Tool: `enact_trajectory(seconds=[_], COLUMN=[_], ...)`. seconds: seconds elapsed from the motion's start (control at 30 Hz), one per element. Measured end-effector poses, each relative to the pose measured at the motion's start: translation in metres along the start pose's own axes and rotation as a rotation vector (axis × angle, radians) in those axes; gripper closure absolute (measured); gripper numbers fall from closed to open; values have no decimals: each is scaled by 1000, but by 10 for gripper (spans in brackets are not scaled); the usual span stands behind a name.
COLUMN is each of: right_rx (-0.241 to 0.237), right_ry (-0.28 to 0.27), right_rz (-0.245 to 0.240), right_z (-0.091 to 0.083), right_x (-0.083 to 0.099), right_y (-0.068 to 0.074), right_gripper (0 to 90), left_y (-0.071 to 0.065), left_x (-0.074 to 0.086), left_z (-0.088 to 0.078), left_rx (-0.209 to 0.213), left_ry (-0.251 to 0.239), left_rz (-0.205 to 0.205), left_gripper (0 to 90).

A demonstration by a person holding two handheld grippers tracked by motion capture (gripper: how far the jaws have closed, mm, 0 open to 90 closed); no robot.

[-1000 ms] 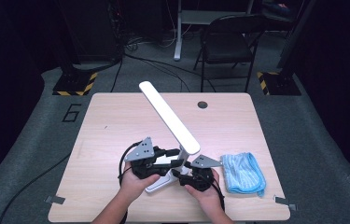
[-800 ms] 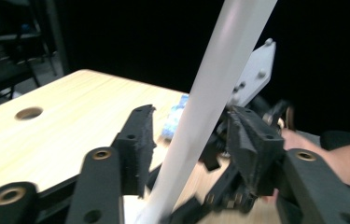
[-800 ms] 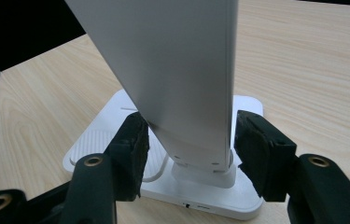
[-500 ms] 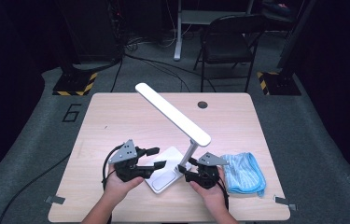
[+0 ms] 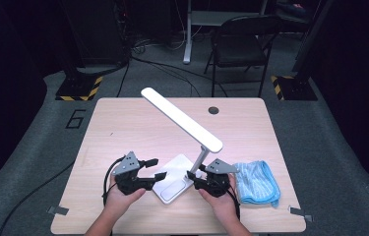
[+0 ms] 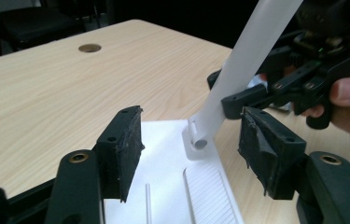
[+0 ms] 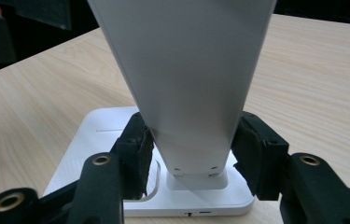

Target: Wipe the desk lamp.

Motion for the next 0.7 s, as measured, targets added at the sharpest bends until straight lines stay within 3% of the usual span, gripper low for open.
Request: enact_trajectory(seconds=[0.27,0.4,0.53,0.6,0.7], right_rx=[-32,-44,-28,-11,18], right_ry=[3,10,0,-11,-26], right_rz=[-32,-35,-13,7,20], right_z=[6,7,7,5,1], right_x=[-4,-5,-5,-4,-4], right_y=[-4,-5,-5,-3,-1], right_gripper=[495,496,488,488,485], left_y=[10,17,22,23,23], left_x=[32,48,63,66,71], left_z=[8,14,20,23,27], left_rx=[-25,-41,-54,-59,-57], left_ry=[79,106,159,163,195], left_rz=[-13,-36,-41,-63,-45], left_gripper=[401,356,339,342,342])
Point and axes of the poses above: each handheld gripper's, and its own axes: z roughly forward along the jaws, x roughly out of its underside, y roughly to its left, the point moved 8 cm from there along z, roughly forward along the jaws, and after that the axes turned 13 degrees about z, right-handed, at the moved point
